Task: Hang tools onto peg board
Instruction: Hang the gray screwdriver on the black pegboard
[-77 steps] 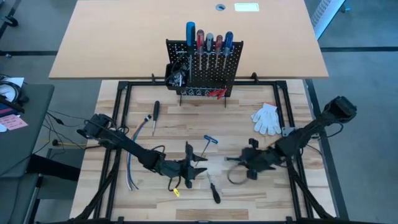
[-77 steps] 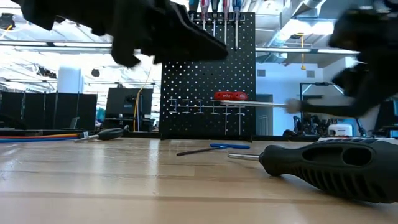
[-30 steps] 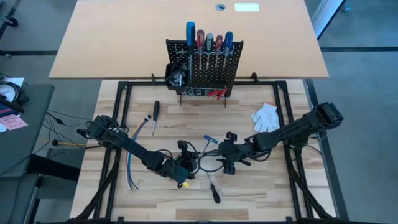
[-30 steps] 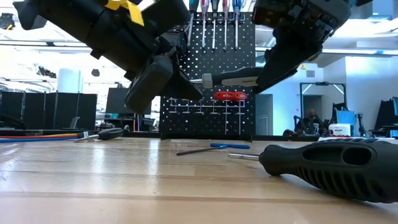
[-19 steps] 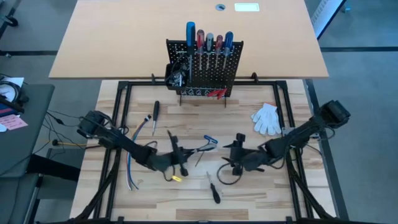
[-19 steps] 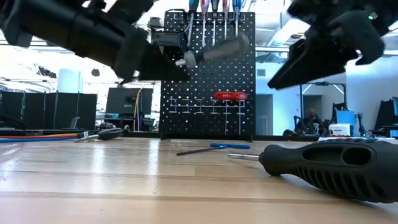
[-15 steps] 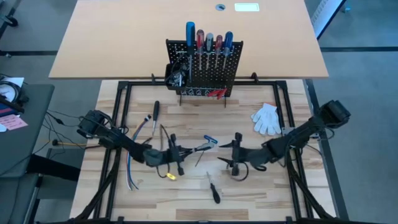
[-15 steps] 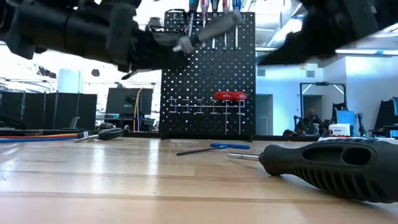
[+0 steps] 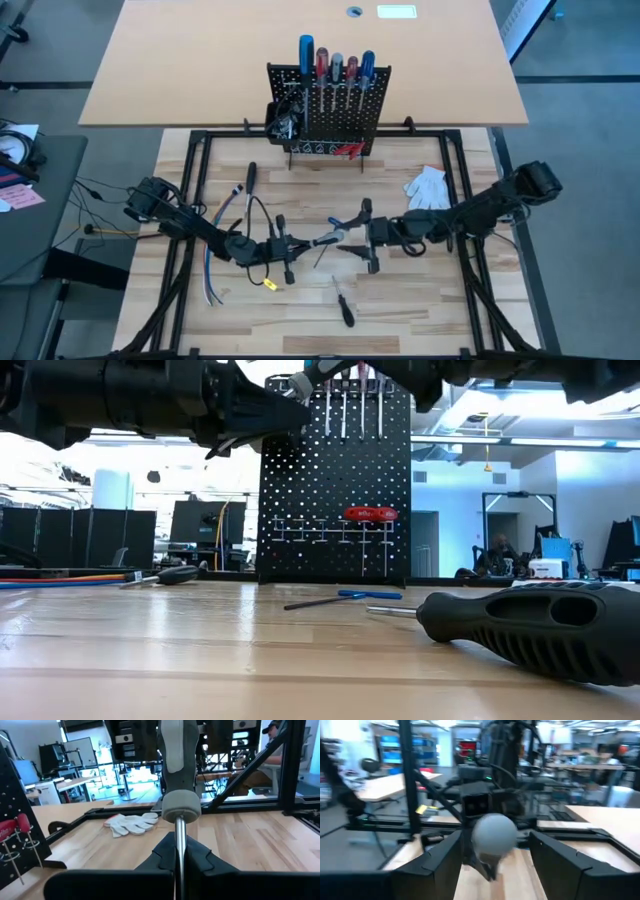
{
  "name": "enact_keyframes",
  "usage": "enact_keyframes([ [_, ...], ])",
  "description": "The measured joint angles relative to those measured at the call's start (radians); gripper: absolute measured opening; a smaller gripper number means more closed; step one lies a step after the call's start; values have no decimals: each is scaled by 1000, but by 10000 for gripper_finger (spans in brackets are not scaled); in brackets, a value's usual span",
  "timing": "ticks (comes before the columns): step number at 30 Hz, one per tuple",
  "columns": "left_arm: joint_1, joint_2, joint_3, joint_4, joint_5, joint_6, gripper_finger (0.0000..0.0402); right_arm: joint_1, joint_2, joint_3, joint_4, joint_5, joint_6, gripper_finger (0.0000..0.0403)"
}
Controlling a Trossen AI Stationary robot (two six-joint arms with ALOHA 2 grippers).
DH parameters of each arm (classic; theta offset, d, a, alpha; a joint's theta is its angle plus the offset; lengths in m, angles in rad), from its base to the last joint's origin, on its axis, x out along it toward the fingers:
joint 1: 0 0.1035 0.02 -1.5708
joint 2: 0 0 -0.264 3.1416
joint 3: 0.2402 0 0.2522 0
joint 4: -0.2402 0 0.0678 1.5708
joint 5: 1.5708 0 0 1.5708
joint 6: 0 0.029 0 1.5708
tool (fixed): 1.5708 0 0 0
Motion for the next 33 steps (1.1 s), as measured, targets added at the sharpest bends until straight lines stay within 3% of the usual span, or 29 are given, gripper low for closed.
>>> enact_keyframes([
  [5, 0, 0, 0, 1, 2, 0, 0, -3, 1, 12, -2, -37, 0, 219],
  [12, -1, 1, 0, 7, 2, -5, 0, -36, 1, 12, -1, -107, 0, 132],
  [15, -1, 2, 0, 7, -6, -17, 2, -53, 0, 12, -1, -134, 0, 115],
  [19, -1, 2, 0, 9, -7, -19, 2, -57, 0, 12, -1, -139, 16, 132],
  [28, 0, 2, 0, 21, -12, -19, 3, -57, 1, 12, -5, -159, 35, 226],
  [33, 0, 2, 0, 36, -13, -19, 3, -57, 1, 15, -6, -159, 29, 230],
])
